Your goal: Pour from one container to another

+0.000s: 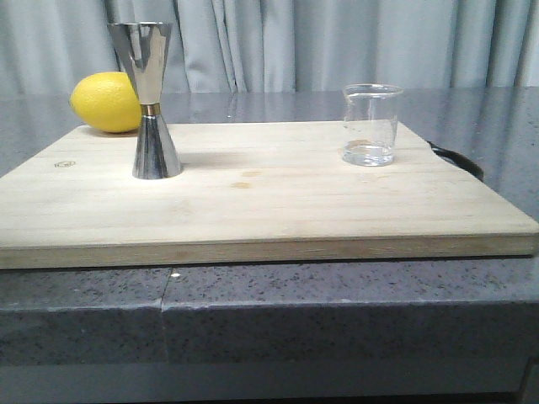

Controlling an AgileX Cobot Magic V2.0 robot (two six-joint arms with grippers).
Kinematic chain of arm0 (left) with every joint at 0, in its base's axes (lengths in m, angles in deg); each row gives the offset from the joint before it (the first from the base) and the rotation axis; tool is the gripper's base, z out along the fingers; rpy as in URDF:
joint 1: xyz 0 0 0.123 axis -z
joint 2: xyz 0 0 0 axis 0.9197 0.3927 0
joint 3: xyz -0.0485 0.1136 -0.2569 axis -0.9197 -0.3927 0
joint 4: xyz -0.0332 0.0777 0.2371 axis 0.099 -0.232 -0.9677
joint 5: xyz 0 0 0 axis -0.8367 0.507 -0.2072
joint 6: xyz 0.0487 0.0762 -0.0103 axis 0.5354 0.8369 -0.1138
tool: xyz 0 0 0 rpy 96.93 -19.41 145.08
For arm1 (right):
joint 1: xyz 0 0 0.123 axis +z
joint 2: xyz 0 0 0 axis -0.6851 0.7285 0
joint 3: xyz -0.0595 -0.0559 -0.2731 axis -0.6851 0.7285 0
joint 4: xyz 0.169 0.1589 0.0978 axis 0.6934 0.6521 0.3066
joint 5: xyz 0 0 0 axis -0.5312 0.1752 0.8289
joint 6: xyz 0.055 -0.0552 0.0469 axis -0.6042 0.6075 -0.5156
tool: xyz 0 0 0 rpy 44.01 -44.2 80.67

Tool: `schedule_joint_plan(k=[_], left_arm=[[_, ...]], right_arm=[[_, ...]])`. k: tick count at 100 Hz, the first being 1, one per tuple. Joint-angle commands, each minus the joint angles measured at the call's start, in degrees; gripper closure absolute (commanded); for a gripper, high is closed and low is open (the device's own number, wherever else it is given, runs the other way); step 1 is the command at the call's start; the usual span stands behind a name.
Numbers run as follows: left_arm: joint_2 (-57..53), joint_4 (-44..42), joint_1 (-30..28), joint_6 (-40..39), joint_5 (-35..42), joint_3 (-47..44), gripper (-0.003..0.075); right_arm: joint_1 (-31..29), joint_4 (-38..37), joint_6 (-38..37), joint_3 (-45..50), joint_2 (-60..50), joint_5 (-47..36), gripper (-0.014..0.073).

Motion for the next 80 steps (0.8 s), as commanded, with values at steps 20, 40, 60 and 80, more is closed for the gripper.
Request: schedule_joint_plan(k=[20,40,60,80], left_arm=[[-25.0,13.1,-0.1,21.2,-25.3,12.4,0.0253],[-34.7,40.2,-0.1,54.8,-41.3,23.1,0.0356],[-37.8,63.3,-0.1,78.8,-39.0,25.2,0.0522],[-38.6,74.3,-0.1,89.6,-37.3,25.2,0.0734]], right_arm=[[-3.2,2.9,5.6,-1.8,-13.6,14.1,0.0045],[-3.2,2.9,6.5,-1.8,-26.6,36.5,0.0045],[-3.2,2.3,6.5,-1.8,-39.2,49.7,0.0111],[-3.2,-2.1,6.5,-1.8,-49.9,62.2,0.0419]])
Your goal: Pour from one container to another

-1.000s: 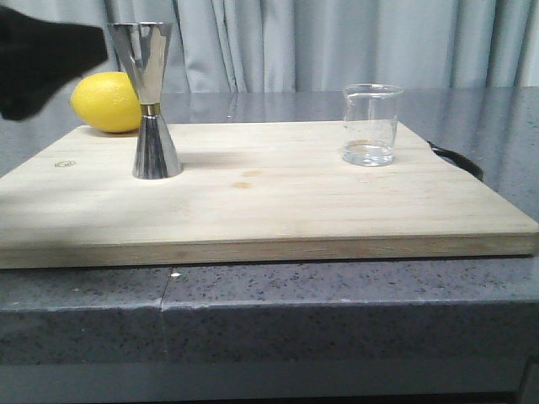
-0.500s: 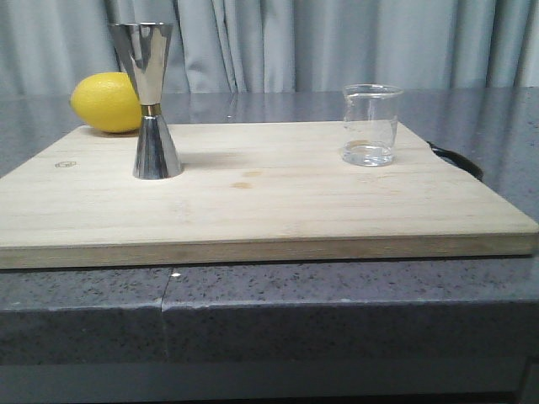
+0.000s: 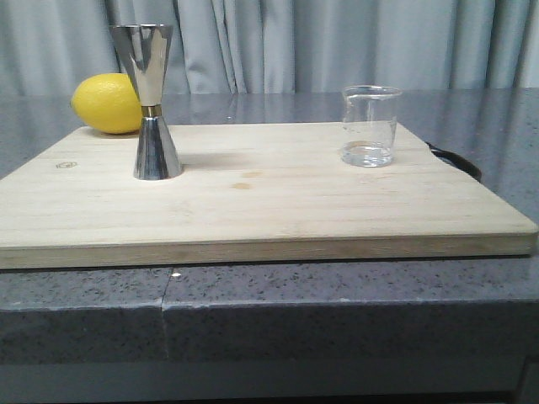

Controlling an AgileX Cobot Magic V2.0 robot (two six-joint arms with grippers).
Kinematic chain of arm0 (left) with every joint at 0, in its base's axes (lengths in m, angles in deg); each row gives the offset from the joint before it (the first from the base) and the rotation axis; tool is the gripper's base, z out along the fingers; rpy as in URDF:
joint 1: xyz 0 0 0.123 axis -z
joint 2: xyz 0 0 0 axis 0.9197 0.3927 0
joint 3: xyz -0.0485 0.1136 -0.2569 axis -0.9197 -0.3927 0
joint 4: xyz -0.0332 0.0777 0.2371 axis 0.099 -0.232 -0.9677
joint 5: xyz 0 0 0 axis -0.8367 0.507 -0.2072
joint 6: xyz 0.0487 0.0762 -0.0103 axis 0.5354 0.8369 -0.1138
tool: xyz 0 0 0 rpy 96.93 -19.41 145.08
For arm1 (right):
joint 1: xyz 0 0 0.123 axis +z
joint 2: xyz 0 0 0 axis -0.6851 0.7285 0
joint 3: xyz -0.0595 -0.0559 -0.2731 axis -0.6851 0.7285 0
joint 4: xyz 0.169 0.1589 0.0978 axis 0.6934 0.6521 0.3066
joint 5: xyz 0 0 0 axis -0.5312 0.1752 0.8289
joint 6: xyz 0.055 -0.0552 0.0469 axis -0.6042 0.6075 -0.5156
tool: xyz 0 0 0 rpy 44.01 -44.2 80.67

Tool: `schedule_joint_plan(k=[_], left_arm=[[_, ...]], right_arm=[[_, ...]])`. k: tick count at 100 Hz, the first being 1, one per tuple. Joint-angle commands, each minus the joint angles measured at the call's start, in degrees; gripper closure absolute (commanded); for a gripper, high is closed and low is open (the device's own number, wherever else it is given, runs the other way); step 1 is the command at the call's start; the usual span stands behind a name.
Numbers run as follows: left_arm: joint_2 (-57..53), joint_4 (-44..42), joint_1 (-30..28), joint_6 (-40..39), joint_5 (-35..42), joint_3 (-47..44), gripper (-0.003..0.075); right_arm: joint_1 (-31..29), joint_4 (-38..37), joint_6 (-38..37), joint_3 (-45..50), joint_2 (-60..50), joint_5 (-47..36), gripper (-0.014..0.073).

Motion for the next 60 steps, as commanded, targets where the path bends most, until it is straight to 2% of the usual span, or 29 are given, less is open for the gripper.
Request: schedule_joint_plan(k=[1,12,32,60], left_arm=[[0.2,1.8,-0.1,4.2,0.3,1.8,0.074],[0.1,1.8,-0.1,6.1,0.8,1.8,0.0739],[0.1,1.8,-0.1,9.0,1.5,-0.4,0.0739],[0.1,2.2,-0.1,9.0,4.3,-3.6,0.0739]], right_arm=[[-0.3,-1.9,0.7,-1.8,-2.8,2.7,0.0449],[-0.3,-1.9,0.7,-1.8,-5.8,8.7,0.0667],[-0.3,-1.9,0.6,-1.8,-6.5,13.7,0.0667],[-0.3,-1.9,0.6,-1.8,-6.5,13.7,0.0667]])
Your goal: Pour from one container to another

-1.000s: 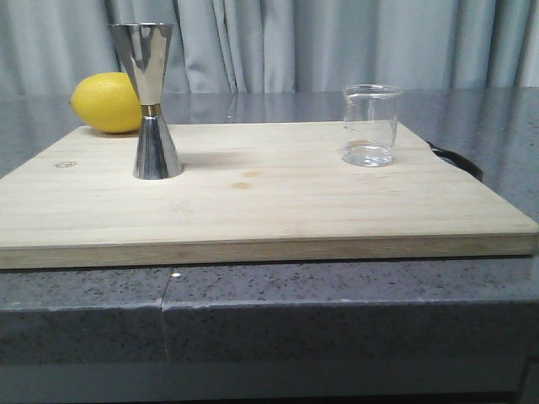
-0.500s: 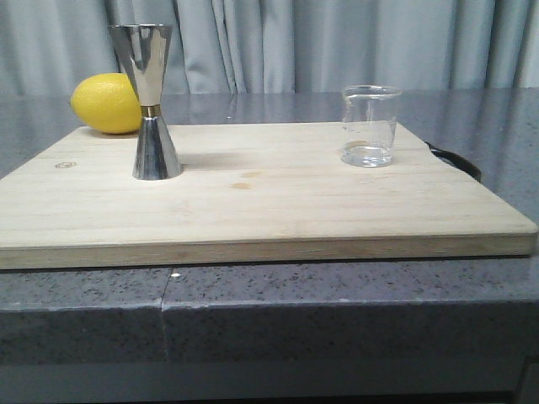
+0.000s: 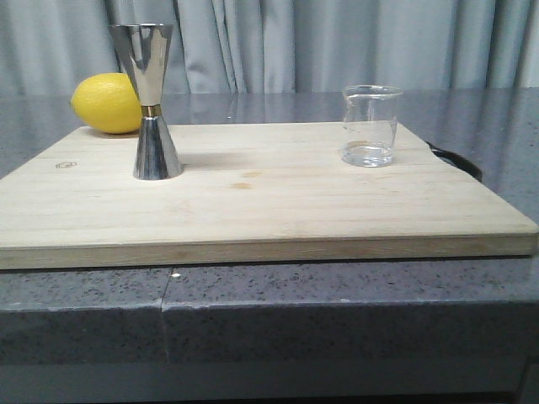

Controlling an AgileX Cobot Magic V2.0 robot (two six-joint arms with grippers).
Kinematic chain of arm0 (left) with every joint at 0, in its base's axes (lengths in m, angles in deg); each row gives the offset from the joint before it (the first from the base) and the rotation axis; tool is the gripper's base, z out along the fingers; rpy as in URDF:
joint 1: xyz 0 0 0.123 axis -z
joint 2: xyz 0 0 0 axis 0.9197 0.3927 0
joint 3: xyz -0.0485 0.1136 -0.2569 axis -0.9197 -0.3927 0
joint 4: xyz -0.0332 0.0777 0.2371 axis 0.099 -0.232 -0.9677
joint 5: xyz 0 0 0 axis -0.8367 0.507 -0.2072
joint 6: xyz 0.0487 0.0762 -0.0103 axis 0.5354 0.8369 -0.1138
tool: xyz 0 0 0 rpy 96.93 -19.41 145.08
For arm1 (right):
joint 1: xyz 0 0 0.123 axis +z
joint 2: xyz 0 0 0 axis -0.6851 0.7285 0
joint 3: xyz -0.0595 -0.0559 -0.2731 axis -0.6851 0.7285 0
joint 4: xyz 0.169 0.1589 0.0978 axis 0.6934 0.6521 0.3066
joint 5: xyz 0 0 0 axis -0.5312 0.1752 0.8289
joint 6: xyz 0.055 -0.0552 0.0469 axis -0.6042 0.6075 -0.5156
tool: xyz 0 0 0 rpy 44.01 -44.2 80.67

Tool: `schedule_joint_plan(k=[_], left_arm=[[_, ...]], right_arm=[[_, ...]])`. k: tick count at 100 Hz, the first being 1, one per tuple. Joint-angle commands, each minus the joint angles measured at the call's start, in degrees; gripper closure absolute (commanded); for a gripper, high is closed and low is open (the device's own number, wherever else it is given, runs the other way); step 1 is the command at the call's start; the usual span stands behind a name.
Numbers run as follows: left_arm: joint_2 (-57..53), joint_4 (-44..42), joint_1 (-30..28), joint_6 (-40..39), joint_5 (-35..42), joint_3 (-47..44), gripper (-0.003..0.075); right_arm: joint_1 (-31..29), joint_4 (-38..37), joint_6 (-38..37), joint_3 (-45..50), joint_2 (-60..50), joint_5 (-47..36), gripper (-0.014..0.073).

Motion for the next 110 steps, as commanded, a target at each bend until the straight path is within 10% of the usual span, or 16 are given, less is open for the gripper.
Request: schedule_joint_plan(k=[1,62,72,88,110], left_arm=[[0.7,-1.1,-0.1,0.3,-0.1,0.8,0.0739],[0.4,-6.4,-0.1,-0.3,0.0,0.6,0.0739],[-0.1,-27.6,-0.1,-16.3,-5.2,-0.4,0.0739],[-0.8,-88.0,-3.1,-71.5,-20.9,-1.5,0.0739],[-2.9,-84.3,-18.7,-81.2,-34.2,-6.2,0.0739]], right_arm=[[-0.3,-1.1,0.6,-1.8,1.1,-3.9,0.0667],[-0.3,-1.1,0.6,-1.8,1.1,-3.9,0.0669],[-0.3,-1.1,0.6,-1.8,1.1,-3.9,0.0669],[-0.3,-1.1,0.6,-1.8,1.1,-3.9,0.0669],[-0.3,-1.1,0.6,-1.8,1.1,-3.9,0.0669]])
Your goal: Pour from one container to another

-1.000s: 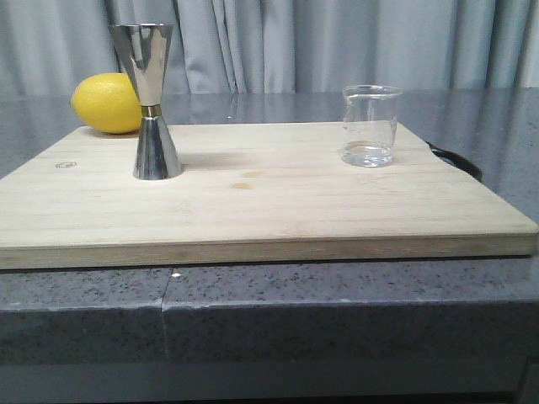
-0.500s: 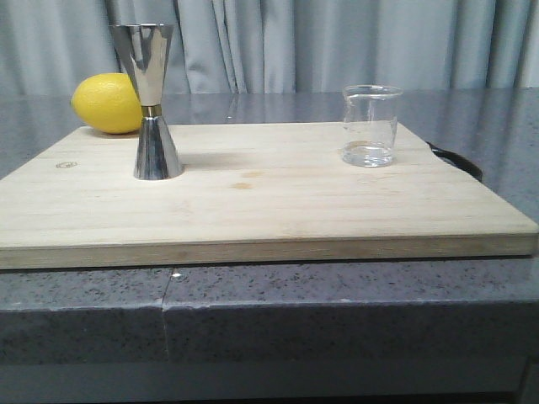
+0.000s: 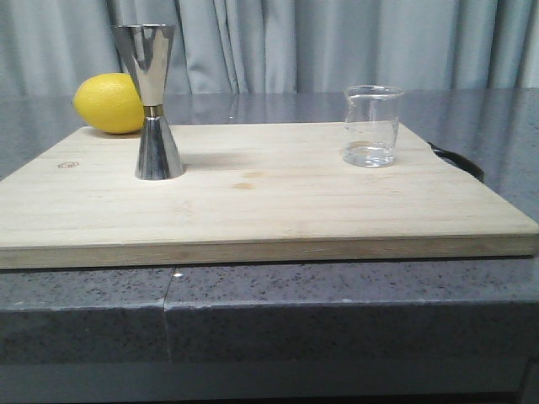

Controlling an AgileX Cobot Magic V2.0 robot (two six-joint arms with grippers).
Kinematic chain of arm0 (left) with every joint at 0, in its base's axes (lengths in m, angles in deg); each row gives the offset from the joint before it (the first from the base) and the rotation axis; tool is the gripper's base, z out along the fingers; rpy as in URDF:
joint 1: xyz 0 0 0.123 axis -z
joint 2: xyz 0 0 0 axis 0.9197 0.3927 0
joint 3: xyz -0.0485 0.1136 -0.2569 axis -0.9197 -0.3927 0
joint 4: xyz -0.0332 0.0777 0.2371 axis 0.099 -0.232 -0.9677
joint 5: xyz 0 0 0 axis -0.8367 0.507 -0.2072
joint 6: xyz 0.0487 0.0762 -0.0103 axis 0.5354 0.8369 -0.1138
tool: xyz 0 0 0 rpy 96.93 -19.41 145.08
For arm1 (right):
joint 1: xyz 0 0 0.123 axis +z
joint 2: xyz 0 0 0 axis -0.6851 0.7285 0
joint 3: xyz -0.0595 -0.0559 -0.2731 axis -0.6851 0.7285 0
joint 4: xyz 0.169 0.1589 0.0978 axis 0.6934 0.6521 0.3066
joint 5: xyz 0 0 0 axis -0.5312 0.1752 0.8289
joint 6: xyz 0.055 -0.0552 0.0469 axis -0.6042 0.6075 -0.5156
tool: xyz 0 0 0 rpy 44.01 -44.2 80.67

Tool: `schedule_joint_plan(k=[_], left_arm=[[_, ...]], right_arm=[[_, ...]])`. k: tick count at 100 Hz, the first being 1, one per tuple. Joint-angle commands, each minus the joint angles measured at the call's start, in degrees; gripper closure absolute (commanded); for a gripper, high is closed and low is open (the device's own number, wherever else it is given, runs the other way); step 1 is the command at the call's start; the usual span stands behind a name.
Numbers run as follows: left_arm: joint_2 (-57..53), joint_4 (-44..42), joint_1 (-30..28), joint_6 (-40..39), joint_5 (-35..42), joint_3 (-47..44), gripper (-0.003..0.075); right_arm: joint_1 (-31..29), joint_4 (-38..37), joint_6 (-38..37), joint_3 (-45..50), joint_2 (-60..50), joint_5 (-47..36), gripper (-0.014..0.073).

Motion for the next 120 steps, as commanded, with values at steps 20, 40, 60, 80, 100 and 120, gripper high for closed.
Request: schedule_joint_plan(k=[20,40,60,80,100,120], left_arm=[[-7.8,5.1,-12.3,-3.6,5.9,-9.5,0.0739],[-14.2,4.8,-14.6,-3.8,8.9,-17.5,0.0739],[-14.1,-1.7,-15.2,-11.0,13.2,-24.4,0.0739],[-14.1,-3.9,-15.2,-11.0,15.8,-28.1,0.0739],[-14.1,-4.9,-15.2,-11.0,15.0,-28.1,0.0739],[-14.1,-4.9,-15.2,-11.0,15.0,-28.1,0.0739]], right_arm=[[-0.3,-1.0,0.5,-1.8,1.1,-4.0,0.0669],[-0.3,-1.0,0.5,-1.8,1.1,-4.0,0.0669],[-0.3,-1.0,0.5,-1.8,1.1,-4.0,0.0669],[-0.3,-1.0,0.5,-1.8,1.1,-4.0,0.0669],[-0.3,-1.0,0.5,-1.8,1.1,-4.0,0.0669],[-0.3,-1.0,0.5,-1.8,1.1,-4.0,0.0669]])
